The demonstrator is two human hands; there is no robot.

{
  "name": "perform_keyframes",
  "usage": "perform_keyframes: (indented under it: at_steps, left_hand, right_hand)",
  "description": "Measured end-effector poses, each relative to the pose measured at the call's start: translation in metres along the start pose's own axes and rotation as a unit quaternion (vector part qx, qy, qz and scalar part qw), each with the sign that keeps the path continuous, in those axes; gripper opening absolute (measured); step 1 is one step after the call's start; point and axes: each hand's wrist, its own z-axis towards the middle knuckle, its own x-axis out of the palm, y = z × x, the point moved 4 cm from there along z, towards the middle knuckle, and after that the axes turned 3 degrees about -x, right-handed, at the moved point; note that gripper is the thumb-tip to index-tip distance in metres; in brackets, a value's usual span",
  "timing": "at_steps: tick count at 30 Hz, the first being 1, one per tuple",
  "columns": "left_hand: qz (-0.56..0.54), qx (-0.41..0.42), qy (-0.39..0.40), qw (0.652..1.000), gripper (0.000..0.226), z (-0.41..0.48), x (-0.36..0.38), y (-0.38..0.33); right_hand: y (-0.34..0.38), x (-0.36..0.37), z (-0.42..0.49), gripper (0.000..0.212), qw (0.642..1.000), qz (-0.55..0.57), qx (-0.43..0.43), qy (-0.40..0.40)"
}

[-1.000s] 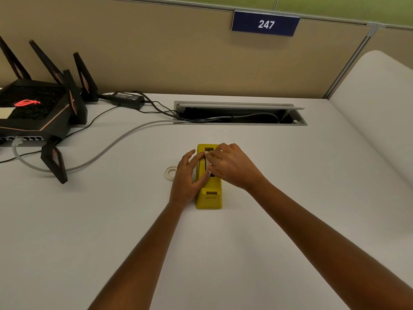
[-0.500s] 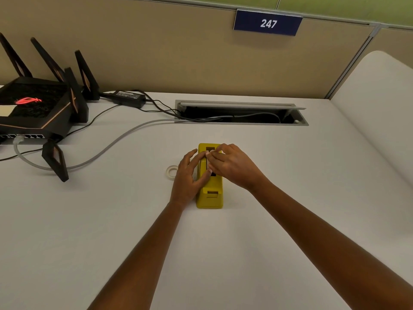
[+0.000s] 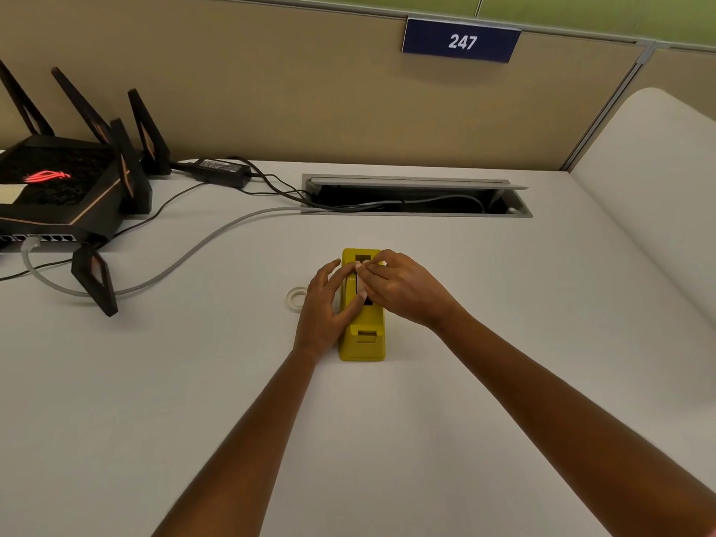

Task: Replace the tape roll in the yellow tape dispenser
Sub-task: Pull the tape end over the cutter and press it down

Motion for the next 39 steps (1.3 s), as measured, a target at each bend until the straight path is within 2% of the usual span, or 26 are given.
perform_keyframes:
  at_steps: [3, 7, 15, 23, 28, 31, 35, 39]
  left_hand:
    - [-0.002, 0.005, 0.001, 1.000, 0.075, -0.0009, 0.0000, -0.0012]
    - [-0.008, 0.012, 0.000, 1.000, 0.094, -0.0014, -0.0001, -0.0017]
    - [0.003, 0.005, 0.005, 1.000, 0.078, 0.0000, 0.0020, 0.0031]
    - [0.000, 0.011, -0.003, 1.000, 0.070, 0.0017, 0.0024, 0.0051]
    - [0.002, 0.003, -0.004, 1.000, 0.065, 0.0024, 0.0037, 0.0063]
    - [-0.003, 0.000, -0.007, 1.000, 0.057, 0.0025, 0.0036, 0.0073]
    - [0.001, 0.004, -0.009, 1.000, 0.058, 0.0022, 0.0031, 0.0068]
    - [-0.003, 0.007, -0.009, 1.000, 0.069, 0.0008, 0.0021, 0.0046]
  right_hand:
    - [-0.0027, -0.0018, -0.0006, 0.036, 0.997, 0.071, 0.014, 0.000]
    - [-0.0042, -0.0023, 0.0001, 0.034, 0.994, 0.108, 0.031, 0.013]
    - [-0.0039, -0.0030, 0.0018, 0.041, 0.994, 0.095, 0.026, 0.037]
    - [-0.0029, -0.0032, 0.0030, 0.034, 0.996, 0.078, 0.029, 0.036]
    - [-0.0026, 0.0008, 0.0018, 0.038, 0.992, 0.103, 0.054, 0.049]
    - [-0.0045, 0.0021, 0.0016, 0.030, 0.988, 0.128, 0.061, 0.063]
    - [-0.0072, 0.0005, 0.0029, 0.029, 0.983, 0.153, 0.065, 0.077]
    - [-0.0102, 0.0031, 0.0053, 0.026, 0.977, 0.176, 0.090, 0.086]
